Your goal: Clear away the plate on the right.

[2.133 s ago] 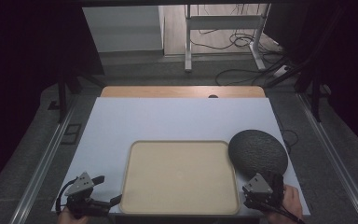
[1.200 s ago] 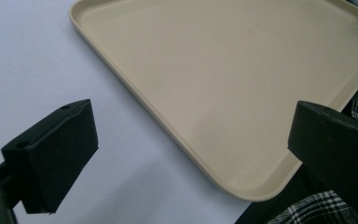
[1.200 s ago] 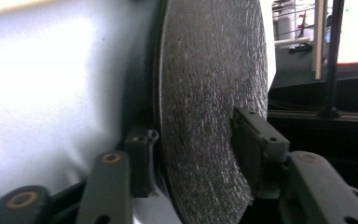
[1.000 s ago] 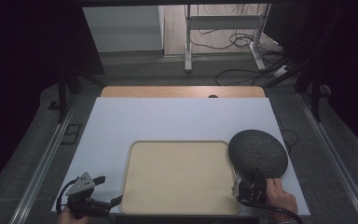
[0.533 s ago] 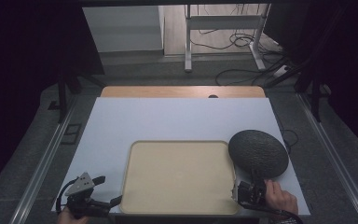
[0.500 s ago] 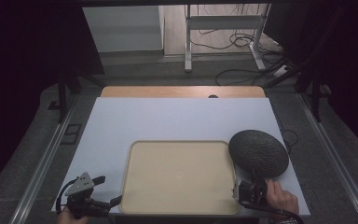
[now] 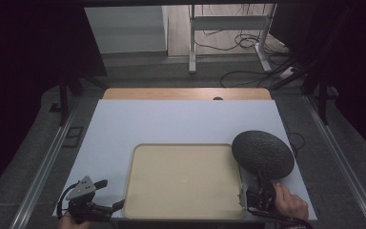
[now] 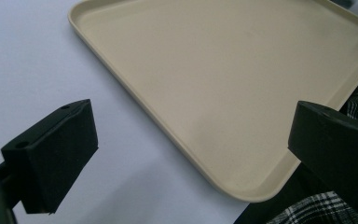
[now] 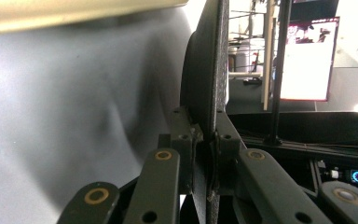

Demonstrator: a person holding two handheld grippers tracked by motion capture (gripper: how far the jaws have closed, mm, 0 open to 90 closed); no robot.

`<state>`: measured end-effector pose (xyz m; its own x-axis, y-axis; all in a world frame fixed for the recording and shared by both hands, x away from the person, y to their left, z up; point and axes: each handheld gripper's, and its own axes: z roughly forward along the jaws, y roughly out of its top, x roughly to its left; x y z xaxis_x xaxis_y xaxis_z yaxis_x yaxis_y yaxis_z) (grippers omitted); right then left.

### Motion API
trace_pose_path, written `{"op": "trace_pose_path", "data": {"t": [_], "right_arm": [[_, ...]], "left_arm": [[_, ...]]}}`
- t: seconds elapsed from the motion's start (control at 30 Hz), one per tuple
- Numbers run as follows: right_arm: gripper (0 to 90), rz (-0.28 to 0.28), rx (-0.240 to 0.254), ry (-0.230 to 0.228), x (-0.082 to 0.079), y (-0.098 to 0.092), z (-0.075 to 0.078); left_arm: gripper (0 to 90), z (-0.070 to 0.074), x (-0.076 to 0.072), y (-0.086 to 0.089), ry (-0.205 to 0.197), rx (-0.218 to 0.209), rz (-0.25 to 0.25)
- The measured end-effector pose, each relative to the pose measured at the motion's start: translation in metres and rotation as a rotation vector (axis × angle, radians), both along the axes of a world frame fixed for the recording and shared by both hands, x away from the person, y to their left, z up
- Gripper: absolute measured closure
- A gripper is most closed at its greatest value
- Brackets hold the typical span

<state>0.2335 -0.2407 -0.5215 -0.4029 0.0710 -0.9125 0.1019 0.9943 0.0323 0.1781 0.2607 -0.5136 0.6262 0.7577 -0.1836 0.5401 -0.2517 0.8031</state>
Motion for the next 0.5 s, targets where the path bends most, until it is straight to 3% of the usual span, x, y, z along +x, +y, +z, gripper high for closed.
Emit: {"op": "trace_pose_path", "data": {"t": [0.17, 0.5], "right_arm": [[81.7, 0.008, -0.008, -0.006, -0.004, 0.004, 0.005], [80.2, 0.096, 0.001, -0.034, -0.015, 0.023, 0.012]], "left_arm": [[1.0, 0.0, 0.0, 0.0, 0.0, -0.006, 0.005], [0.9, 0.0, 0.0, 0.001, 0.002, -0.009, 0.008]]}}
